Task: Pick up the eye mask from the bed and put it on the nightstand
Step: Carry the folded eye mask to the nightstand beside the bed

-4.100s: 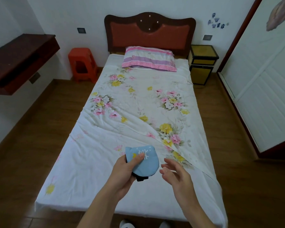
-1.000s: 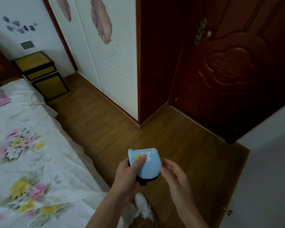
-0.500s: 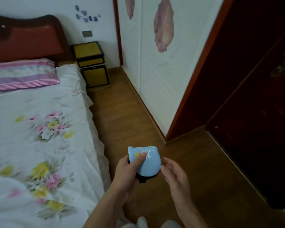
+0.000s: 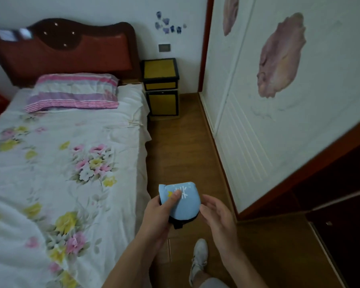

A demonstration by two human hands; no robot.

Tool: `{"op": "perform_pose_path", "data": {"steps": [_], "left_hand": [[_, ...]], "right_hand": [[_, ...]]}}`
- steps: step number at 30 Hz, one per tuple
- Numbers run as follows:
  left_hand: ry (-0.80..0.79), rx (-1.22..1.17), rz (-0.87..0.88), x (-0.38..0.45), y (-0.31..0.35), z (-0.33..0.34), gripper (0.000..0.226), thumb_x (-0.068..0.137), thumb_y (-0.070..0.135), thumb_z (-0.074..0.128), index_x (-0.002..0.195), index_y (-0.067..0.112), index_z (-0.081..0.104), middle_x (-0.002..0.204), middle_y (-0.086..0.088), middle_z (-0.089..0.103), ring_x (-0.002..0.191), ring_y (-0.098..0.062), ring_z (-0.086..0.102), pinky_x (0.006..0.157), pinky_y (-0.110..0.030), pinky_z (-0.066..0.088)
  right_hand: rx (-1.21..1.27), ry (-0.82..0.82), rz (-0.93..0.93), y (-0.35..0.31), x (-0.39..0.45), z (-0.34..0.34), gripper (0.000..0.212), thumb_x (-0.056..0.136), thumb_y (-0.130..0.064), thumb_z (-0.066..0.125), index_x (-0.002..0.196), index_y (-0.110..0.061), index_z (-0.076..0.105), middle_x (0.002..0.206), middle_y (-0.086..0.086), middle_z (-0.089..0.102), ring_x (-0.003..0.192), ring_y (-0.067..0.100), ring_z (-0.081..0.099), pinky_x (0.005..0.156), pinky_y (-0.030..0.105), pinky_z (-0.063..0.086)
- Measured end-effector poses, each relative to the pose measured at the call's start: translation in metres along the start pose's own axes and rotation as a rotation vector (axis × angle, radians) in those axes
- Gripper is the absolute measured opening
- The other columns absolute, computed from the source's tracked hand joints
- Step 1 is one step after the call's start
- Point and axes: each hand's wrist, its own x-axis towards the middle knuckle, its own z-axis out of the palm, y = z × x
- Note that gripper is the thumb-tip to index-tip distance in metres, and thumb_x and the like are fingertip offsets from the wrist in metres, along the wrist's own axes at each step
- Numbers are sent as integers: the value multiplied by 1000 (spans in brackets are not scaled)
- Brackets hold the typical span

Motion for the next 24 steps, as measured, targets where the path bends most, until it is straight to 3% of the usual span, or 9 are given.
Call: {"op": "perform_pose_path", "data": {"steps": [4, 9, 18, 20, 24], "left_hand": [[46, -42, 27, 59, 39, 27, 38, 81, 37, 76, 108, 10, 70, 94, -19, 78, 76, -32, 74, 46, -32, 52], [92, -63, 27, 115, 74, 48, 46, 73, 41, 79, 106, 11, 70, 91, -18, 78, 75, -30, 74, 47, -33, 52], [164, -143, 17, 208, 121, 39, 51, 67, 45, 84, 104, 12, 73, 96, -19, 78, 77, -31, 74, 47, -32, 52], [173, -147, 26, 234, 135, 32, 50, 67, 45, 84, 104, 14, 73, 96, -16, 79, 81, -32, 75, 51, -34, 55], [189, -143, 36, 293, 176, 17, 47, 69, 41, 81, 105, 13, 71, 96, -15, 79, 89, -34, 75, 80, -53, 56]], "right_hand": [[-45, -69, -32, -37, 77, -7, 24, 87, -27, 69, 111, -31, 64, 108, -8, 72, 100, -2, 66, 81, 24, 54], [-71, -132, -33, -64, 153, -7, 23, 88, -26, 69, 109, -33, 64, 104, -10, 73, 100, -1, 67, 82, 24, 55], [-133, -217, 11, -84, 260, 31, 36, 86, -36, 69, 120, -29, 63, 109, -9, 72, 103, 4, 67, 93, 37, 56], [-140, -226, 17, -90, 285, 43, 40, 82, -44, 70, 120, -31, 63, 110, -11, 72, 105, 4, 66, 94, 37, 55], [-132, -222, 25, -108, 347, 75, 48, 73, -55, 70, 117, -35, 65, 110, -14, 72, 106, 3, 66, 95, 37, 54]]}}
